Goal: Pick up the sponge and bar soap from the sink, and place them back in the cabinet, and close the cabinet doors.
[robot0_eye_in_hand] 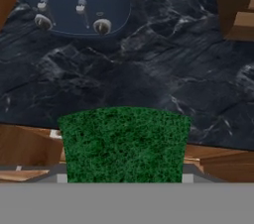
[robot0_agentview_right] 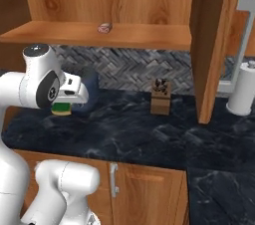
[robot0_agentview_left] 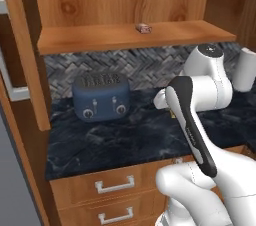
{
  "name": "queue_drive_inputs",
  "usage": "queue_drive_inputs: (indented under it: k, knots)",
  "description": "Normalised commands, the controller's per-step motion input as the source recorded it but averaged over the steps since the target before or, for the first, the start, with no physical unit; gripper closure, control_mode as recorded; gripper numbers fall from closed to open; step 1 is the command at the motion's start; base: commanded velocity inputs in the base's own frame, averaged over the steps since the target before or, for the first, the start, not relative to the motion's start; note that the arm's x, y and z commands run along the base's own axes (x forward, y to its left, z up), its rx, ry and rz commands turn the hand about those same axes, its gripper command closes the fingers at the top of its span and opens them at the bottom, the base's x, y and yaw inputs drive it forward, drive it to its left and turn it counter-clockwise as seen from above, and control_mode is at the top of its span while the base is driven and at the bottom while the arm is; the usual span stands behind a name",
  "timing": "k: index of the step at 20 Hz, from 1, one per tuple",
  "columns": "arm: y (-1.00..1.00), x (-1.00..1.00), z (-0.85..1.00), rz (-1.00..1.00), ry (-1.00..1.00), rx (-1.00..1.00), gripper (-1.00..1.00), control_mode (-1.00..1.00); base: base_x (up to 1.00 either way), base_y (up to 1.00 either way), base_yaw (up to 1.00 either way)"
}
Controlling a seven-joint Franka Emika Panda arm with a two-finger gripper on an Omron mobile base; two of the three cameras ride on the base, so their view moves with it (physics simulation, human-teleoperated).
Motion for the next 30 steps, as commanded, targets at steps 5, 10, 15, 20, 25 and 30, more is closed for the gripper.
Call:
queue_drive_inputs:
  k: [5, 10, 15, 20, 25, 30]
  knots:
    - [0.00, 0.00, 0.00, 0.00, 0.00, 0.00, 1.00, 1.00, 0.12, -0.40, 0.01]
    - [0.00, 0.00, 0.00, 0.00, 0.00, 0.00, 1.00, 1.00, 0.09, 0.25, 0.00]
    - [0.00, 0.00, 0.00, 0.00, 0.00, 0.00, 1.00, 1.00, 0.02, 0.39, 0.00]
    - [0.00, 0.00, 0.00, 0.00, 0.00, 0.00, 1.00, 1.00, 0.10, 0.12, 0.00]
    - [0.00, 0.00, 0.00, 0.00, 0.00, 0.00, 1.00, 1.00, 0.15, 0.00, 0.00]
    - [0.00, 0.00, 0.00, 0.00, 0.00, 0.00, 1.00, 1.00, 0.16, 0.00, 0.00]
